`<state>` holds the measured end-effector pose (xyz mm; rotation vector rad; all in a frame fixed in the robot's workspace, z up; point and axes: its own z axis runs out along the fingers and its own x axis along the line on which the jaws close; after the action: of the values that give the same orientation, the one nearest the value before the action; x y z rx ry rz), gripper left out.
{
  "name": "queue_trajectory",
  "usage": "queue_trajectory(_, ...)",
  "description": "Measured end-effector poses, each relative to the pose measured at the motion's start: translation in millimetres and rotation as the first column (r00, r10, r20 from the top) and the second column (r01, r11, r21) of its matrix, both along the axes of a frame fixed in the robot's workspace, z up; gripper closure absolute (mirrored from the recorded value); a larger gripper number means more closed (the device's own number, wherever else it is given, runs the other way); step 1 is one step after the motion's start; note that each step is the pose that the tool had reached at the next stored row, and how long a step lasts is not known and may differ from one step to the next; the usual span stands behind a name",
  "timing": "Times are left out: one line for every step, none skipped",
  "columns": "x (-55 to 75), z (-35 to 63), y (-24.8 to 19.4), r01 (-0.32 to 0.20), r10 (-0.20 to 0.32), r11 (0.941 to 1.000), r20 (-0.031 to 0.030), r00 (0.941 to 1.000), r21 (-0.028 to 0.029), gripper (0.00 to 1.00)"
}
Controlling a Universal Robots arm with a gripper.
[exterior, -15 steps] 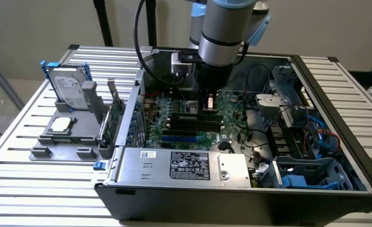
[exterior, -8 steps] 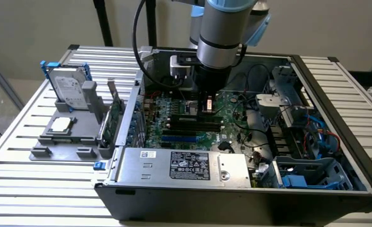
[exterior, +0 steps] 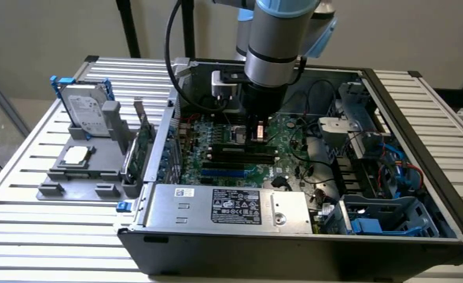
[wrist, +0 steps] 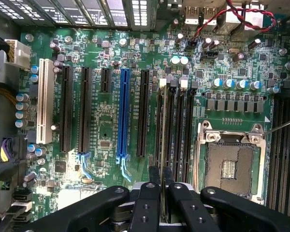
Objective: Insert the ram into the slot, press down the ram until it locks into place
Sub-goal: 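Insert the ram into the slot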
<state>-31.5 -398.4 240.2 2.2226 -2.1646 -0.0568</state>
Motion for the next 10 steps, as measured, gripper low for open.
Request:
queue_trajectory(0.0, -0.3, 0.0, 0.0, 0.0, 1.0, 0.0, 1.0, 0.0, 0.86)
queue_trajectory(0.0, -0.9, 0.0, 0.0, 0.0, 1.0, 0.0001, 1.0, 0.0001, 0.86)
queue_trajectory(0.0, -1.4, 0.0, 0.0, 0.0, 1.0, 0.0, 1.0, 0.0, 0.86)
queue_trajectory(0.0, -2.1, 0.0, 0.0, 0.0, 1.0, 0.0, 1.0, -0.0001, 0.86)
queue_trajectory(0.0, -2.8, -0.1, 0.0, 0.0, 1.0, 0.0, 1.0, -0.0001, 0.86)
queue_trajectory(0.0, -3.6, 0.0, 0.0, 0.0, 1.0, 0.0, 1.0, 0.0, 0.86)
queue_trajectory(-0.1, -4.1, -0.1, 0.0, 0.0, 1.0, 0.0, 1.0, -0.0001, 0.86)
queue_trajectory(-0.1, -4.2, -0.1, 0.0, 0.0, 1.0, -0.0001, 1.0, -0.0003, 0.86)
queue_trajectory(-0.1, -4.3, -0.2, 0.0, 0.0, 1.0, -0.0001, 1.0, -0.0004, 0.86)
queue_trajectory(-0.1, -4.8, -0.1, 0.0, 0.0, 1.0, 0.0001, 1.0, 0.0, 0.86)
